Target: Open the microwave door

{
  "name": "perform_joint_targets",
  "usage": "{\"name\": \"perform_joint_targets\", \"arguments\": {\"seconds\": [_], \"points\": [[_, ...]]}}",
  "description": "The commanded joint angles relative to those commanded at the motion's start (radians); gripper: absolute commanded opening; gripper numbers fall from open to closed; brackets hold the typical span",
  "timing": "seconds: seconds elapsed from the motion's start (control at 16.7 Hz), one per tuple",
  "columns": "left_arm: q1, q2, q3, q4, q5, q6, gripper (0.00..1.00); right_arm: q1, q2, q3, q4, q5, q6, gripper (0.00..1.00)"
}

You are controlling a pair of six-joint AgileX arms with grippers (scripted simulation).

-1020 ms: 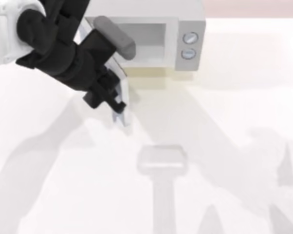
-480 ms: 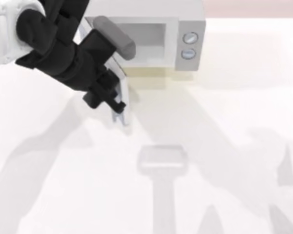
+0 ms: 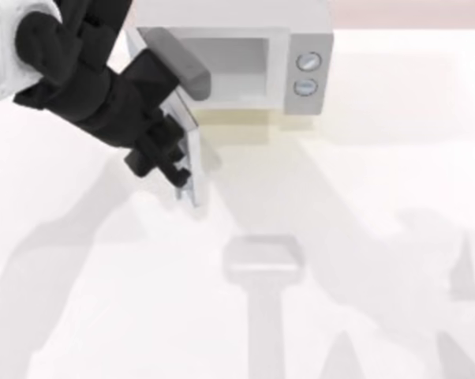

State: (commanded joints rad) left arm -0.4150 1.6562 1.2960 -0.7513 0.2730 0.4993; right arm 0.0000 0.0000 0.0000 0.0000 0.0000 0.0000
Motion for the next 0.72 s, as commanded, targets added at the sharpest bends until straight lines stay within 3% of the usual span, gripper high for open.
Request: {"name": "perform_joint_targets", "arguments": {"seconds": [0.3, 0.72], "points": [[0.045, -0.011, -0.008, -0.031, 0.048, 0.106, 0.0, 0.0, 0.0, 0.0, 0.0, 0.0, 0.0, 1.0], [0.046, -0.011, -0.009, -0.032, 0.049, 0.109, 0.0, 0.0, 0.0, 0.0, 0.0, 0.0, 0.0, 1.0]]}}
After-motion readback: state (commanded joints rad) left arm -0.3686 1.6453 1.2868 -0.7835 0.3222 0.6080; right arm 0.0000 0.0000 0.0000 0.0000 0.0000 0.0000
